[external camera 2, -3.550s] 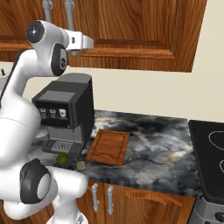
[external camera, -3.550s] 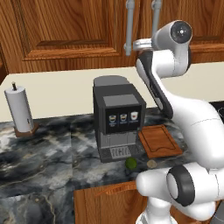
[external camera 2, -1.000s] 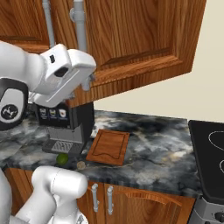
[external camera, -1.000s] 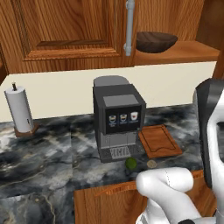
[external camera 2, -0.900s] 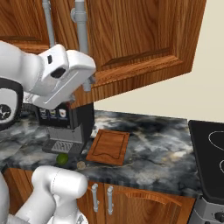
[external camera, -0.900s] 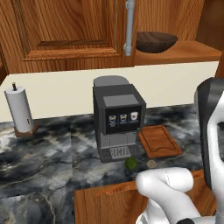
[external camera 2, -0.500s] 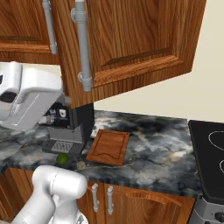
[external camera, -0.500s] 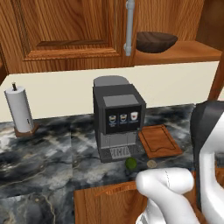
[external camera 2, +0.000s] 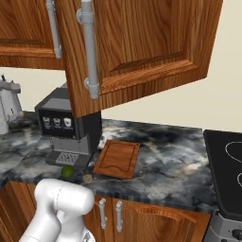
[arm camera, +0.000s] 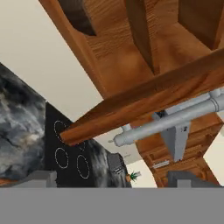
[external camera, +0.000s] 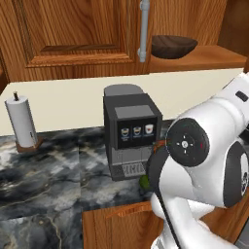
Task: Open the cabinet. Place the bowl and condiment on the counter. Then place the lime and garlic on the cutting board.
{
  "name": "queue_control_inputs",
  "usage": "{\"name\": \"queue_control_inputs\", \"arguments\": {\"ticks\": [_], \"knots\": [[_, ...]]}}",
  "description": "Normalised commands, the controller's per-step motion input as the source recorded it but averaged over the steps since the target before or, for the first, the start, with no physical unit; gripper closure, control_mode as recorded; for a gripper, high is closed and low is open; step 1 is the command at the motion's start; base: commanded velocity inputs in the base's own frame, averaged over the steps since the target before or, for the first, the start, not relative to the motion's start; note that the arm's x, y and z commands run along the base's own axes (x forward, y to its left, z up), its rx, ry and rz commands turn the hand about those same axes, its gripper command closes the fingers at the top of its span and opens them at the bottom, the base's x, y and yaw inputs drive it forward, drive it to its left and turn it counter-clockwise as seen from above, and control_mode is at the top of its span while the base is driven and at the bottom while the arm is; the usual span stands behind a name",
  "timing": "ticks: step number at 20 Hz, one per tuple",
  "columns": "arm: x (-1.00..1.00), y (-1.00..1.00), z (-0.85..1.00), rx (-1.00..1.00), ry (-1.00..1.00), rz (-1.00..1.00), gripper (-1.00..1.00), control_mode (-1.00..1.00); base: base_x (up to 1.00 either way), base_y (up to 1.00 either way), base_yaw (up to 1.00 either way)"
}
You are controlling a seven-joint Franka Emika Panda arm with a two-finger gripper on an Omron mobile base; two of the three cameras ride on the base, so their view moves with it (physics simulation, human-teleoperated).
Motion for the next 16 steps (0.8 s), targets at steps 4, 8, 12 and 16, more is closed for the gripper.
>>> {"name": "queue_control_inputs", "arguments": {"ticks": [4,8,12,16], "knots": [[1.00,0.27,0.01,-0.19,0.11,-0.20,-1.00,-1.00,0.00,0.00,0.00],[1.00,-0.08,0.00,-0.07,0.18,-0.35,-1.00,-1.00,0.00,0.00,0.00],[0.51,-0.61,0.00,0.01,0.15,-0.26,-1.00,-1.00,0.00,0.00,0.00],[0.00,-0.68,0.00,0.06,0.01,-0.02,-1.00,-1.00,0.00,0.00,0.00]]}}
